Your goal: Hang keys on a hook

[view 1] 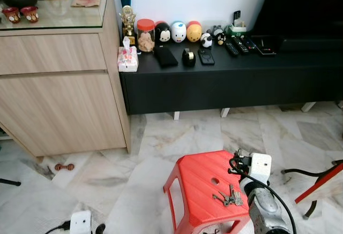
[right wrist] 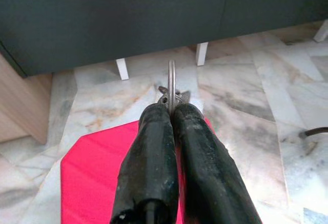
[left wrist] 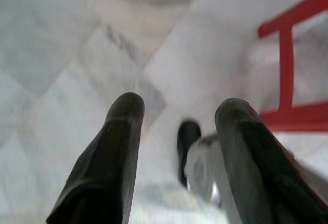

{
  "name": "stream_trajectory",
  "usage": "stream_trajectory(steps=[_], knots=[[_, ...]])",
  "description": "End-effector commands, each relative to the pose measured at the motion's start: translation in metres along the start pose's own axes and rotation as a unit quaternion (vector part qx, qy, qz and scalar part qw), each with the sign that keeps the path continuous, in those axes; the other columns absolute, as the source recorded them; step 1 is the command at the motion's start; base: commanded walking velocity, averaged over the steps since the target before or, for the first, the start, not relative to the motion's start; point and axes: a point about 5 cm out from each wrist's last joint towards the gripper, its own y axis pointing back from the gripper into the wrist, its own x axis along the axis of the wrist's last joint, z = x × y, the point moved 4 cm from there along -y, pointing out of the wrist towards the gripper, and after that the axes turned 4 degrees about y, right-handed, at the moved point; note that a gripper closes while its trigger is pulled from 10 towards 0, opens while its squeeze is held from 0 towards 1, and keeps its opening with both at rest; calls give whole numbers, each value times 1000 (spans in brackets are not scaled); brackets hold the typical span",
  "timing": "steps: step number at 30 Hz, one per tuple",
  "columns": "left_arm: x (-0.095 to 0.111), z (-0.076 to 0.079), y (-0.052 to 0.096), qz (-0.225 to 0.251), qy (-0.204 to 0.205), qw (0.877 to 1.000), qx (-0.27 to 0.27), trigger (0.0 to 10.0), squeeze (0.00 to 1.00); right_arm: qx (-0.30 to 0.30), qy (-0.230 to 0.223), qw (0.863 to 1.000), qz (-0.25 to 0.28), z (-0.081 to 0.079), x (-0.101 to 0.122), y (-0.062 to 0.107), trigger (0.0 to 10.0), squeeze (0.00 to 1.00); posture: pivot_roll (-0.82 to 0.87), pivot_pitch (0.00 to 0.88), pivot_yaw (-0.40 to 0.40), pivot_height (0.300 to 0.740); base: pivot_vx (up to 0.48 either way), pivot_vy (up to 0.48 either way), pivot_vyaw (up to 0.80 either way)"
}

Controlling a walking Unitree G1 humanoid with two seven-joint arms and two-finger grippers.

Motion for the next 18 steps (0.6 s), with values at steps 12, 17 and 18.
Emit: stream_trajectory(steps=[12,17,18], knots=[[-14,8,2,-30,-17,999,-11,10000,0,-6,0,999,-38,3,-12,0,10000,0,111,10,-73,740,-80,0,0],[-12,11,1,-28,-19,999,-15,10000,0,-13,0,999,-53,6,-17,2,10000,0,111,19,-72,740,-193,0,0],[-9,15,0,-25,-19,999,-18,10000,0,-16,0,998,-56,7,-18,2,10000,0,113,25,-72,740,-247,0,0]])
